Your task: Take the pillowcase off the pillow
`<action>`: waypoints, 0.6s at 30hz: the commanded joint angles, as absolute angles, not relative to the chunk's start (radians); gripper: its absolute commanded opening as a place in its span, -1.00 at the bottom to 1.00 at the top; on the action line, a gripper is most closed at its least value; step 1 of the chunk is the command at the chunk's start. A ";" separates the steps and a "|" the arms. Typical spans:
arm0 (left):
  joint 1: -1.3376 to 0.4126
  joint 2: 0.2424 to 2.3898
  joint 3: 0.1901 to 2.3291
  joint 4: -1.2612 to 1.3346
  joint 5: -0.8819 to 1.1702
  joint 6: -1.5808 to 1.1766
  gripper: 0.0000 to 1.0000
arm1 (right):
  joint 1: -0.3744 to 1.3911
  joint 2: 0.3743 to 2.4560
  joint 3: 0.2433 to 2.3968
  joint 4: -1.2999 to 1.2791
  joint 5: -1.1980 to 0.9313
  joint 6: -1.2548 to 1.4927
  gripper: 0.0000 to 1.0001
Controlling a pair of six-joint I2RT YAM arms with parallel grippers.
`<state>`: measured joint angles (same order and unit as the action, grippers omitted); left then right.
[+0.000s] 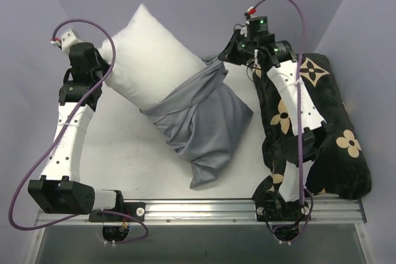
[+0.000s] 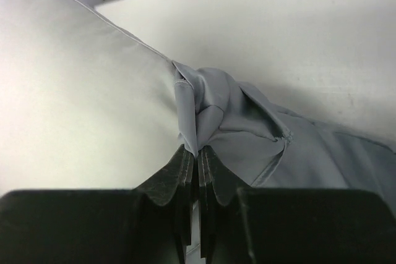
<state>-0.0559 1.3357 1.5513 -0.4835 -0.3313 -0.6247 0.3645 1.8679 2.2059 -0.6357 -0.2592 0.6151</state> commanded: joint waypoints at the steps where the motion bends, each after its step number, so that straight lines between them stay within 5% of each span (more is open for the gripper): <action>1: -0.012 1.278 1.458 -0.371 -0.469 -0.654 -1.00 | 0.386 1.898 2.136 -0.621 -0.238 0.563 -1.00; 7: -0.005 1.295 1.255 -0.336 -0.551 -0.669 -1.00 | 0.443 1.904 2.030 -0.591 -0.229 0.506 -0.83; 10: -0.006 1.313 1.232 -0.339 -0.564 -0.644 -1.00 | 0.459 1.879 2.004 -0.589 -0.236 0.471 -0.50; 11: -0.006 1.319 1.233 -0.357 -0.568 -0.641 -1.00 | 0.463 1.868 1.993 -0.588 -0.236 0.465 -0.25; 14: -0.006 1.319 1.282 -0.397 -0.574 -0.609 -0.02 | 0.471 1.810 1.959 -0.583 -0.235 0.440 0.22; 15: -0.006 1.328 1.307 -0.417 -0.577 -0.591 0.93 | 0.472 1.792 1.945 -0.583 -0.230 0.434 0.30; 18: -0.006 1.345 1.423 -0.475 -0.537 -0.536 0.95 | 0.480 1.706 1.864 -0.580 -0.216 0.430 0.48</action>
